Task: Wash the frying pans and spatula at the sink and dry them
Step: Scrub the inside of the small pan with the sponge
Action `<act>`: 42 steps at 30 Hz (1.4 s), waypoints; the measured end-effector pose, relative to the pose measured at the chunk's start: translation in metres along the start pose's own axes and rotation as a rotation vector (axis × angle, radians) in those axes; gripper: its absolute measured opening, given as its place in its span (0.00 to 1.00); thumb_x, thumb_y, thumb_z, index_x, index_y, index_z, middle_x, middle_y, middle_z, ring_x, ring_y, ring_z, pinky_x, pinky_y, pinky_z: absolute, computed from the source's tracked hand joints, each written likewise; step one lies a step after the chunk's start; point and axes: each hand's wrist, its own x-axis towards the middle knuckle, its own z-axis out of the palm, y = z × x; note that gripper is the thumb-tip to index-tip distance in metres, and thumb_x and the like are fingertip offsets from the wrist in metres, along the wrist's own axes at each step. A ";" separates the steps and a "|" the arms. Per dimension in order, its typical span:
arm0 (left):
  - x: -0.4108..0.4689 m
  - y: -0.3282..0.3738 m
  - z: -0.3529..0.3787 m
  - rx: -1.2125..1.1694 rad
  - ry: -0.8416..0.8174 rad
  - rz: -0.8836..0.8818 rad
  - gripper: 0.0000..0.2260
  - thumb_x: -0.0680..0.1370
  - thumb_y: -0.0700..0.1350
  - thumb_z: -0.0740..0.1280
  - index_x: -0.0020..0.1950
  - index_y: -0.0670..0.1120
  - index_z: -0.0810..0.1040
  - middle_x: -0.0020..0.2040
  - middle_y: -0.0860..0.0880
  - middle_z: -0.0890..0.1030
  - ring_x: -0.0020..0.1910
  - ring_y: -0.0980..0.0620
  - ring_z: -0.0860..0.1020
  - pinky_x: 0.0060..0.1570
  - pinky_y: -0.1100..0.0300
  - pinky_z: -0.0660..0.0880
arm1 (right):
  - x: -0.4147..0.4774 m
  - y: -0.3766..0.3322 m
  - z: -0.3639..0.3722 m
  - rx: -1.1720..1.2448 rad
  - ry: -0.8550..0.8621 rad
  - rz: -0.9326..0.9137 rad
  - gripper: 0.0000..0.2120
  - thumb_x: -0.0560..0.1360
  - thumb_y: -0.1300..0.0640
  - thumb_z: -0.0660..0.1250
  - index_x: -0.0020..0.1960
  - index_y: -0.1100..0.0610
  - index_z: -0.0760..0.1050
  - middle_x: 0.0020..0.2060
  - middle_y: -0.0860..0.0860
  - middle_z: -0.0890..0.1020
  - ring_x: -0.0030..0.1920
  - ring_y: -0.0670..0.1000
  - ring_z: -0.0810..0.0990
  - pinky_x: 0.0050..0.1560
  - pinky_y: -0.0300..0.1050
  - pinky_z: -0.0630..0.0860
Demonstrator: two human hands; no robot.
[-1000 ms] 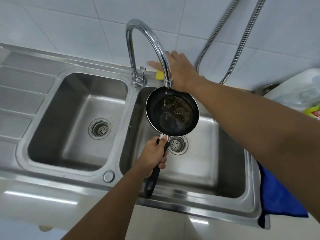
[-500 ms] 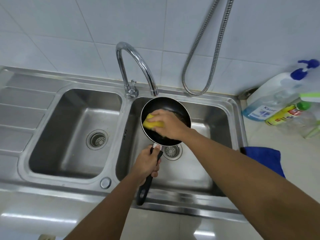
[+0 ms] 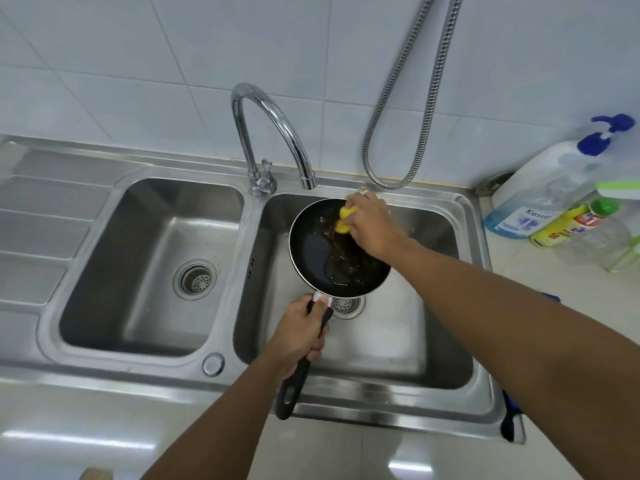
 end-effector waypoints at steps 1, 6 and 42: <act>0.000 0.001 0.003 0.005 -0.003 0.001 0.14 0.87 0.53 0.60 0.50 0.43 0.70 0.34 0.46 0.71 0.24 0.54 0.63 0.21 0.63 0.61 | 0.006 -0.009 0.004 0.082 0.037 -0.013 0.09 0.74 0.63 0.72 0.53 0.58 0.86 0.58 0.57 0.76 0.58 0.60 0.72 0.59 0.57 0.71; 0.005 0.007 0.003 0.008 0.036 0.007 0.13 0.87 0.53 0.59 0.51 0.44 0.70 0.33 0.47 0.70 0.23 0.55 0.62 0.20 0.64 0.60 | 0.005 -0.062 0.012 0.487 -0.008 -0.046 0.11 0.72 0.61 0.76 0.54 0.58 0.84 0.54 0.54 0.78 0.54 0.53 0.77 0.60 0.44 0.72; -0.003 -0.007 -0.009 0.099 -0.021 0.000 0.14 0.86 0.53 0.61 0.48 0.44 0.71 0.35 0.44 0.72 0.23 0.54 0.64 0.23 0.63 0.61 | -0.025 0.005 0.006 0.166 -0.086 0.035 0.13 0.79 0.64 0.62 0.58 0.59 0.82 0.60 0.59 0.76 0.61 0.57 0.72 0.58 0.44 0.69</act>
